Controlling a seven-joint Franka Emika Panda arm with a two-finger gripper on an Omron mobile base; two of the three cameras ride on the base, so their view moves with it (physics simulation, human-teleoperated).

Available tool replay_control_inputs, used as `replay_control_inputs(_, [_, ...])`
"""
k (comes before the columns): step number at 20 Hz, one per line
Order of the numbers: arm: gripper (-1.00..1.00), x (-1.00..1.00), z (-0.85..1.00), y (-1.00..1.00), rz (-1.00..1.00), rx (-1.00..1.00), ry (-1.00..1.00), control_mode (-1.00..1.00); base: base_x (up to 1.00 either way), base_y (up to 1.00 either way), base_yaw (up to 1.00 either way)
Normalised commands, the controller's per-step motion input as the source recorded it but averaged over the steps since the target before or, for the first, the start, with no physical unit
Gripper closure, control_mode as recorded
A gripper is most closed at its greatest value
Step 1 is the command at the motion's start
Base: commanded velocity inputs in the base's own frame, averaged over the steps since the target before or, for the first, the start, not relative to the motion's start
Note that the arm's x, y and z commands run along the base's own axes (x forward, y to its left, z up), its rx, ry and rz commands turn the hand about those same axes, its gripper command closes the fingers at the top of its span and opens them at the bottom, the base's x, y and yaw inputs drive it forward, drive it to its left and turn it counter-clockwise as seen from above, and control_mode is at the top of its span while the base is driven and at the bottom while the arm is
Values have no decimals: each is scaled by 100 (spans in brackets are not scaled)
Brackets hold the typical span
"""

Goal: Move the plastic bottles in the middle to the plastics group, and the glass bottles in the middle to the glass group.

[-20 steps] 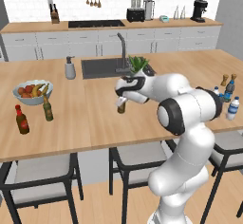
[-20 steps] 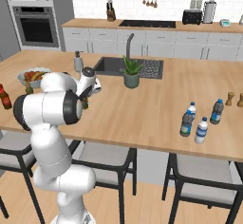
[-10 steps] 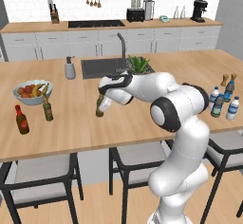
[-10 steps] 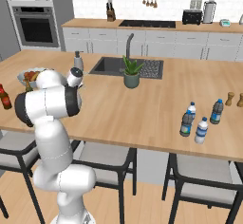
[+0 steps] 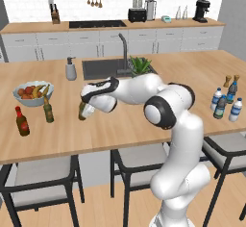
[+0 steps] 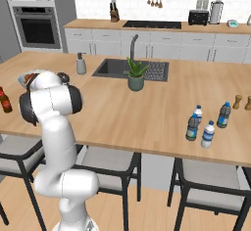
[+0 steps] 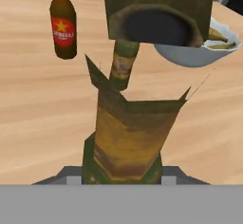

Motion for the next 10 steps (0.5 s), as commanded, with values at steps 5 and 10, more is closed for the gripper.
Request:
replay_control_inputs(5, [100, 42, 0, 60, 0, 0, 10, -100, 0, 0, 0])
replay_control_inputs(10, [100, 11, 1, 55, 0, 0, 21, -100, 0, 0, 0])
